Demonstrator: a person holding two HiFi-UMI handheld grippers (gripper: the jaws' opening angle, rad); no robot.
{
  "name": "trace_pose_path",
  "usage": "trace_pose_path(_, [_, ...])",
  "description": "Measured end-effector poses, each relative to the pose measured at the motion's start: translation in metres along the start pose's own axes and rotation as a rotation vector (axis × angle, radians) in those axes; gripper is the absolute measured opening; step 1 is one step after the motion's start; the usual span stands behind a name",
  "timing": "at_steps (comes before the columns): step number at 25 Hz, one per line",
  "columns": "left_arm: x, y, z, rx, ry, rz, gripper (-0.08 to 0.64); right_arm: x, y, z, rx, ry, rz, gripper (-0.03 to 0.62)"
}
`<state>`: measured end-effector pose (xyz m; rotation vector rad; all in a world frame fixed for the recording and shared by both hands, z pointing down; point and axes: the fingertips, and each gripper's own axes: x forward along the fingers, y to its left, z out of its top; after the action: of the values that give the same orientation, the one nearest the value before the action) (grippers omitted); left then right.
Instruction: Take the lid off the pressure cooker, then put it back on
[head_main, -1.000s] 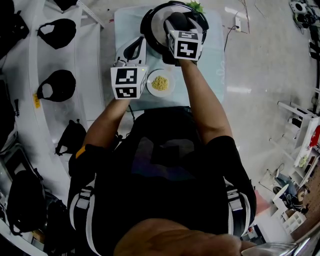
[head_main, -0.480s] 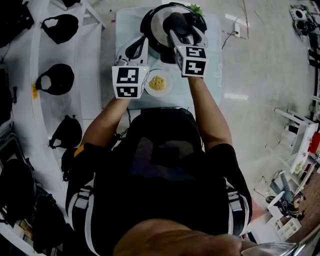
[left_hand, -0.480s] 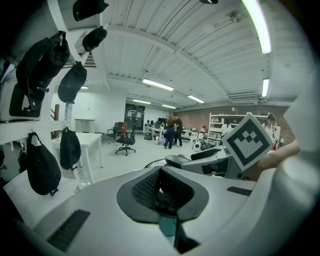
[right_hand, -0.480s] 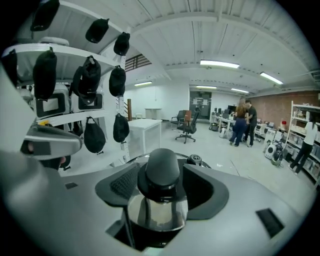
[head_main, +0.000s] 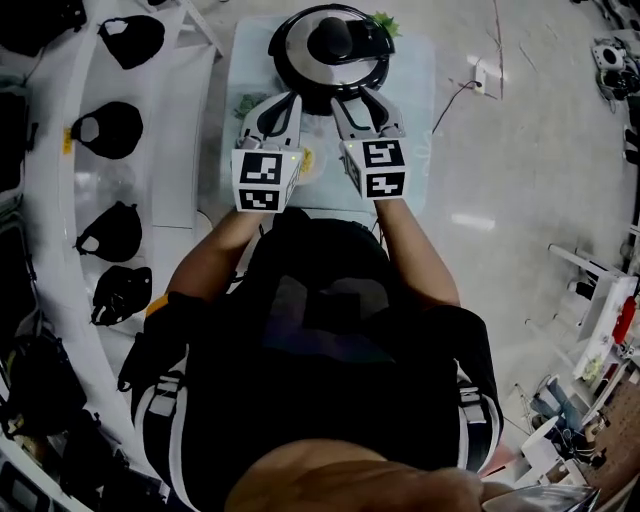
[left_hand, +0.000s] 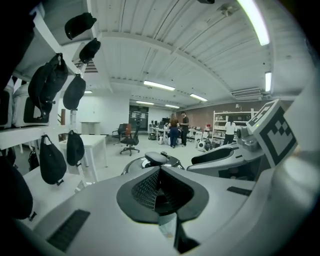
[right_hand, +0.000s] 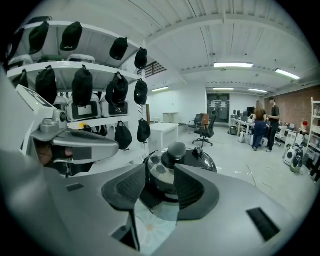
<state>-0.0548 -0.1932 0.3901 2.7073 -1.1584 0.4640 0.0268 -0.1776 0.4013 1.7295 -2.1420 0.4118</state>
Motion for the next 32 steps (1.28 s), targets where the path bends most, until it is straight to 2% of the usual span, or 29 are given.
trace_pose_path(5, [-0.026, -0.05, -0.014, -0.004, 0.014, 0.042, 0.008, -0.045, -0.005, -0.031, -0.021, 0.009, 0.047, 0.16])
trace_pose_path(12, [-0.063, -0.109, -0.034, 0.001, 0.033, 0.094, 0.008, -0.106, -0.012, -0.069, -0.034, 0.017, 0.099, 0.16])
trace_pose_path(20, [-0.109, -0.17, -0.046, 0.009, 0.019, 0.105, 0.008, -0.17, 0.004, -0.094, -0.054, -0.01, 0.145, 0.16])
trace_pose_path(26, [-0.147, -0.201, -0.054, -0.021, 0.004, 0.091, 0.008, -0.212, 0.02, -0.106, -0.058, -0.011, 0.158, 0.16])
trace_pose_path(32, [-0.172, -0.213, -0.062, -0.011, 0.003, 0.084, 0.008, -0.24, 0.025, -0.113, -0.04, -0.01, 0.158, 0.16])
